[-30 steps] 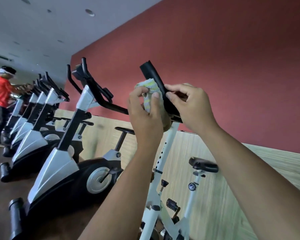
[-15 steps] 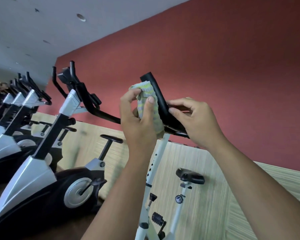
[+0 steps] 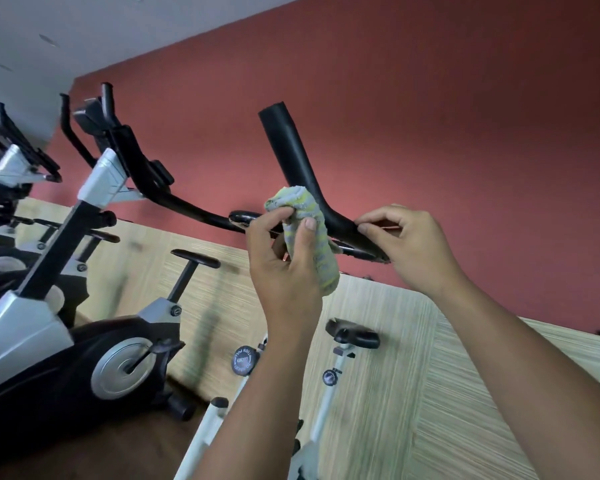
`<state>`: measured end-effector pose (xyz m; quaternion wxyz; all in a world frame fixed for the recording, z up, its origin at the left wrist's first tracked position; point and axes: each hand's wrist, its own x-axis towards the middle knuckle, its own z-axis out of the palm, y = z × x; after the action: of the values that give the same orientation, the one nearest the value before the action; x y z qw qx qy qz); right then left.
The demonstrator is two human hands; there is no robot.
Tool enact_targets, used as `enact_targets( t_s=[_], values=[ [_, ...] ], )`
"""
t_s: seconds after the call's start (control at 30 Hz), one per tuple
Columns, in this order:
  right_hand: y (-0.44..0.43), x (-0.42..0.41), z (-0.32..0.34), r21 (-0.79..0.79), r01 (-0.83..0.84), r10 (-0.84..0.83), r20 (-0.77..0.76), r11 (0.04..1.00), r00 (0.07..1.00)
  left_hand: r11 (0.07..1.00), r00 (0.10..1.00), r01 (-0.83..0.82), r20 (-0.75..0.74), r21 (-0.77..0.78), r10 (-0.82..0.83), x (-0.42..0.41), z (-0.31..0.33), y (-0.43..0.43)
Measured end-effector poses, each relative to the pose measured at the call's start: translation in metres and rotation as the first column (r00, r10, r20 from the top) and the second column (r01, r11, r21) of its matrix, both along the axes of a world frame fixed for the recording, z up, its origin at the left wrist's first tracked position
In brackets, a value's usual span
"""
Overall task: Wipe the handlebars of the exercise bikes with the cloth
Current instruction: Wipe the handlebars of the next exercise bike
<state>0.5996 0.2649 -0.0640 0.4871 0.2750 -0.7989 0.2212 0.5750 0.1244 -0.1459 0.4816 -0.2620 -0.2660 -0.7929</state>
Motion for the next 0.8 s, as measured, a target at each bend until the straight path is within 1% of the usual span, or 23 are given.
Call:
enact_targets(
  t_s=[0.13,0.2,0.3,0.37,0.43,0.53,0.63,0.8],
  values=[
    [0.003,-0.001,0.003,0.017,-0.028,0.027,0.009,0.999,1.0,0.999,0.999,0.031,0.015,-0.022,-0.031,-0.003,-0.008,0.019],
    [0.006,-0.001,0.004,0.025,-0.033,0.032,0.022,0.999,0.999,0.998,0.998,0.067,0.02,0.011,-0.067,-0.006,-0.008,0.022],
    [0.015,-0.005,0.004,0.035,0.014,-0.014,-0.017,0.999,1.0,0.989,0.99,0.139,0.009,0.054,-0.14,-0.013,-0.009,0.028],
    [0.025,-0.009,0.004,0.026,0.057,-0.056,-0.031,0.998,0.998,0.988,0.989,0.145,0.009,0.055,-0.146,-0.016,-0.009,0.036],
    [0.034,-0.014,0.003,0.024,0.07,-0.07,-0.004,0.997,0.998,0.988,0.989,0.148,0.021,0.045,-0.149,-0.016,-0.01,0.046],
    [0.044,-0.018,0.005,0.012,0.039,-0.04,0.054,0.999,0.998,0.982,0.981,0.188,0.038,0.014,-0.189,-0.024,-0.012,0.062],
    [0.055,-0.023,0.012,0.061,0.067,-0.07,0.061,0.996,0.996,0.975,0.975,0.221,0.038,0.001,-0.221,-0.028,-0.011,0.075],
    [0.071,-0.028,0.018,0.107,0.077,-0.091,0.124,0.991,0.988,0.971,0.971,0.235,0.031,0.056,-0.236,-0.029,-0.01,0.091]
  ],
)
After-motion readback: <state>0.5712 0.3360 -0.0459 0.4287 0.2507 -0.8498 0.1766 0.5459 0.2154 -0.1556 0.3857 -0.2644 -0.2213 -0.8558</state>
